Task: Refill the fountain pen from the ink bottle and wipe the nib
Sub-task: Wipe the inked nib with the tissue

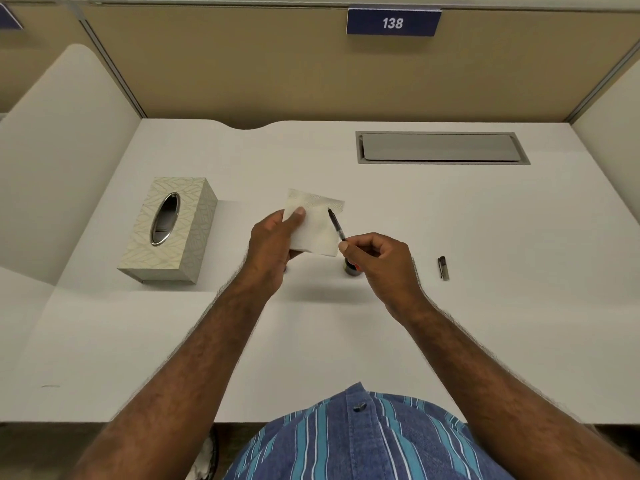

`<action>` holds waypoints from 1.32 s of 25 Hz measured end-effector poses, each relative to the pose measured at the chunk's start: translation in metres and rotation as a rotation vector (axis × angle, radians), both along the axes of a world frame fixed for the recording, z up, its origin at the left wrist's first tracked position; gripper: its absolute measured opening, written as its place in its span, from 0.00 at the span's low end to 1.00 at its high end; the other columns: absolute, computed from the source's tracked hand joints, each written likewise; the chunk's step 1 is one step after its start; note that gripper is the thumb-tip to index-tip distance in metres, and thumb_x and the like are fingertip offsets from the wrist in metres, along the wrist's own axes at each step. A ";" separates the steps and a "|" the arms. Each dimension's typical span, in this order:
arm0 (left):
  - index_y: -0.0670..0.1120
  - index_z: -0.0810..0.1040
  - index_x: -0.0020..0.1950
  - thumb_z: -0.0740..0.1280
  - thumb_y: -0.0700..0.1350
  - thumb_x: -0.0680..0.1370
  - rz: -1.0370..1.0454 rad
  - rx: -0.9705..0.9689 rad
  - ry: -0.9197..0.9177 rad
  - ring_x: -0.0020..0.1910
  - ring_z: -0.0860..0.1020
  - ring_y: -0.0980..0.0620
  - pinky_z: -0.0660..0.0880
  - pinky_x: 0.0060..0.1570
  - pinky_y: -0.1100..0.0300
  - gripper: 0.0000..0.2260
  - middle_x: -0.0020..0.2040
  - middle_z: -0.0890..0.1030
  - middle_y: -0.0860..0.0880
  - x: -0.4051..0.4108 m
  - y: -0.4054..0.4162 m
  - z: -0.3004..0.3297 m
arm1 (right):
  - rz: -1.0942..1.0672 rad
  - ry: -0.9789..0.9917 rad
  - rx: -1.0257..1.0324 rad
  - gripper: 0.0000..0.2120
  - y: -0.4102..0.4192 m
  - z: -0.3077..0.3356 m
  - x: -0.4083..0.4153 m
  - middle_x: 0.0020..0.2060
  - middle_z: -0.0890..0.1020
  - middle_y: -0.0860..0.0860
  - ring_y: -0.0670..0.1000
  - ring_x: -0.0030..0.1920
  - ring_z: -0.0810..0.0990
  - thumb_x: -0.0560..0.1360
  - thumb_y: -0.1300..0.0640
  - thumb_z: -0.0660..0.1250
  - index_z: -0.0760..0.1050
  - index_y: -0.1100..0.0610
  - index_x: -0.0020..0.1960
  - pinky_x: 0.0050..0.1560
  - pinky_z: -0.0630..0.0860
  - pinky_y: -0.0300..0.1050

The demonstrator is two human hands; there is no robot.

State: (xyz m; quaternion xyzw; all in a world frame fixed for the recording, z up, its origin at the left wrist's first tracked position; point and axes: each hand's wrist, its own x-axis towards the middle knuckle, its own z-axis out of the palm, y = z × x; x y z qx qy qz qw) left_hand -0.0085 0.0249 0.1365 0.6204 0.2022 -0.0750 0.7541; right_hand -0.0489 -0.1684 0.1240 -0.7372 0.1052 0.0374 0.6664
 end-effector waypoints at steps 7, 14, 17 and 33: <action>0.48 0.84 0.56 0.64 0.53 0.86 -0.048 -0.109 -0.132 0.54 0.83 0.49 0.84 0.52 0.53 0.12 0.52 0.87 0.51 0.003 -0.022 0.011 | -0.044 -0.037 -0.012 0.05 -0.003 0.002 0.007 0.42 0.88 0.61 0.49 0.38 0.82 0.76 0.57 0.79 0.88 0.58 0.48 0.39 0.80 0.36; 0.45 0.86 0.56 0.60 0.45 0.87 -0.117 -0.389 -0.039 0.55 0.85 0.46 0.80 0.59 0.46 0.14 0.54 0.88 0.46 0.007 -0.012 0.010 | -0.038 -0.046 -0.031 0.03 -0.009 0.001 0.010 0.42 0.90 0.51 0.47 0.42 0.85 0.75 0.54 0.80 0.89 0.53 0.47 0.49 0.84 0.45; 0.44 0.85 0.62 0.62 0.38 0.83 -0.238 -0.254 -0.107 0.54 0.85 0.46 0.81 0.52 0.54 0.13 0.57 0.87 0.45 0.006 -0.014 0.011 | -0.029 -0.053 -0.031 0.03 -0.010 0.003 0.010 0.42 0.90 0.51 0.47 0.43 0.86 0.76 0.54 0.79 0.89 0.54 0.48 0.48 0.84 0.43; 0.38 0.85 0.58 0.70 0.41 0.81 -0.128 -0.221 -0.102 0.47 0.85 0.46 0.82 0.51 0.51 0.09 0.52 0.86 0.42 0.014 -0.034 0.011 | -0.003 -0.087 -0.070 0.05 -0.003 0.013 0.010 0.42 0.88 0.62 0.52 0.36 0.81 0.76 0.56 0.79 0.88 0.57 0.48 0.37 0.79 0.39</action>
